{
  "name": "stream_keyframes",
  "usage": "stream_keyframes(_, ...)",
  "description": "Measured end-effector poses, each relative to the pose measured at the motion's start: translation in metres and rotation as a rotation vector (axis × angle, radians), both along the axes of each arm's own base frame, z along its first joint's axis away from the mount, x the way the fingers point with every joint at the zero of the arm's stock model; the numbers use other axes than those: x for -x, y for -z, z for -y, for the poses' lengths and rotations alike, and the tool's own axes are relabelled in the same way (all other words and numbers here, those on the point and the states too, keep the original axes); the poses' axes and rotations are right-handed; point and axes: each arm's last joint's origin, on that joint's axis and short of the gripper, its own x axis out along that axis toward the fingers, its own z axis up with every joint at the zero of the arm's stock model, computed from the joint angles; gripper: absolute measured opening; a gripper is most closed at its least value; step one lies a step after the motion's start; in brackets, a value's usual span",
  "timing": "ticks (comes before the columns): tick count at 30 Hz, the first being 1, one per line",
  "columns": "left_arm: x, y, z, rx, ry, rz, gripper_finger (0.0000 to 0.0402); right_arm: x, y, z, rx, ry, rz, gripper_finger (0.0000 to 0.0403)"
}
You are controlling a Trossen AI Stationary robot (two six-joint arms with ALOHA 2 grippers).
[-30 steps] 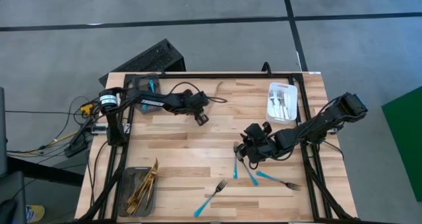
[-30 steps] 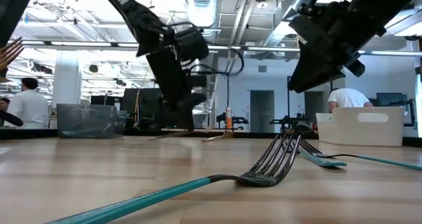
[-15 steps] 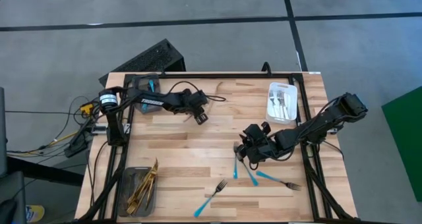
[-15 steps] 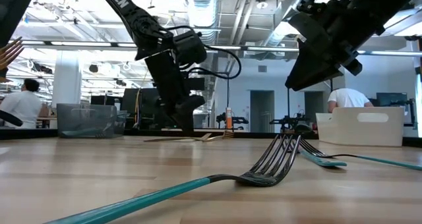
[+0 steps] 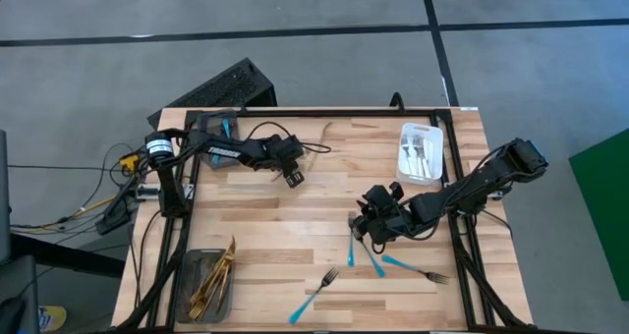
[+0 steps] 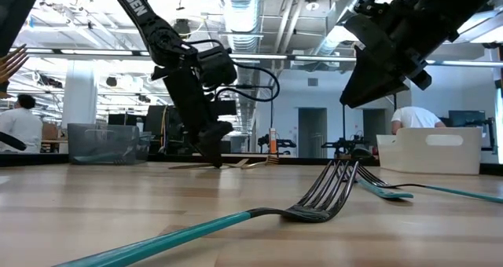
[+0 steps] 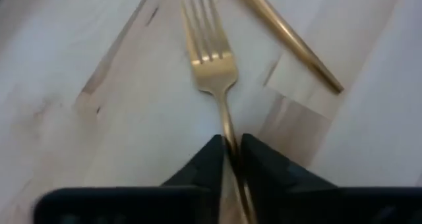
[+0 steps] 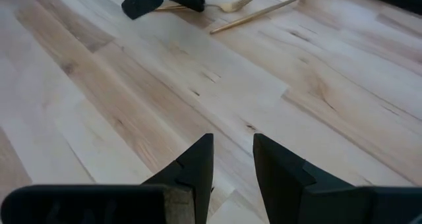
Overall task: Sort silverware by color (type)
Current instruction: Put the gold fork into the bottom black bin
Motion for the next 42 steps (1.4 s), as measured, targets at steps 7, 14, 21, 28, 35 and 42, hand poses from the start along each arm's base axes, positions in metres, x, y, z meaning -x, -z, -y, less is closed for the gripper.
stream_keyframes(7, 0.011, -0.029, 0.046, 0.009, 0.02, -0.141, 0.0008, -0.001, 0.004, 0.001, 0.014, 0.063, 0.103, 0.0131)
stream_keyframes(14, 0.048, -0.108, 0.129, -0.183, -0.008, 0.003, 0.0006, -0.001, 0.011, 0.005, 0.0, 0.083, 0.17, 0.0111)
stream_keyframes(21, 0.112, -0.163, 0.191, -0.079, -0.01, 0.335, 0.0004, -0.006, 0.009, 0.004, -0.011, 0.061, 0.235, 0.0092)
stream_keyframes(28, 0.168, -0.168, 0.228, 0.096, -0.059, 0.479, 0.0003, -0.006, 0.009, 0.004, -0.003, 0.043, 0.229, 0.0087)
stream_keyframes(35, 0.199, -0.15, 0.271, 0.171, -0.113, 0.549, 0.0003, -0.006, 0.009, 0.004, 0.0, 0.036, 0.223, 0.0087)
stream_keyframes(42, 0.217, -0.117, 0.306, 0.168, -0.203, 0.554, 0.0002, -0.006, 0.009, 0.004, 0.003, 0.032, 0.219, 0.0087)
